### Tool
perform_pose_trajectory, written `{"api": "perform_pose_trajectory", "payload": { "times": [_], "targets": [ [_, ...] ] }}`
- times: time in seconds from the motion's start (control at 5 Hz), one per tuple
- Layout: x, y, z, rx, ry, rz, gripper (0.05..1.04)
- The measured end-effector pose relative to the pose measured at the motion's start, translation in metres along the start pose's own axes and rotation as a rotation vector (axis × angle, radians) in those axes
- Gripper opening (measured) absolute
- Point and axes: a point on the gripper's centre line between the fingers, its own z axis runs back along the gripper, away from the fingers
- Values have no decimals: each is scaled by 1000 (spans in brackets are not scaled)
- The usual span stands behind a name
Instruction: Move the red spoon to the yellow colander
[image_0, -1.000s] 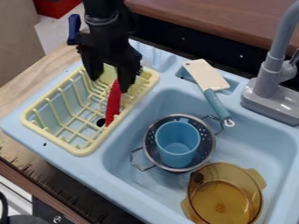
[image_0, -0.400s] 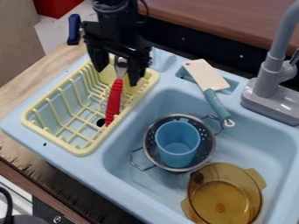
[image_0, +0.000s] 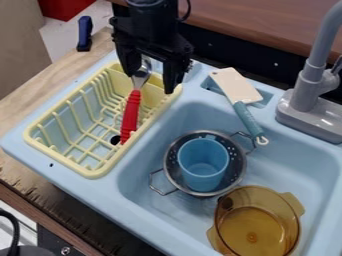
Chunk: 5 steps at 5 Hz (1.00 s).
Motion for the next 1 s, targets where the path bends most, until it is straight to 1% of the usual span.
{"api": "perform_pose_trajectory", "payload": {
  "times": [0.2, 0.4, 0.6, 0.8, 1.0],
  "targets": [
    [2, 3, 1, 1, -14, 6, 997],
    [1, 9, 15, -2, -63, 29, 997],
    [-11, 23, 21, 0, -59, 64, 997],
    [-28, 44, 20, -3, 12, 105, 997],
    [-48, 60, 16, 12, 24, 106, 997]
  ]
}}
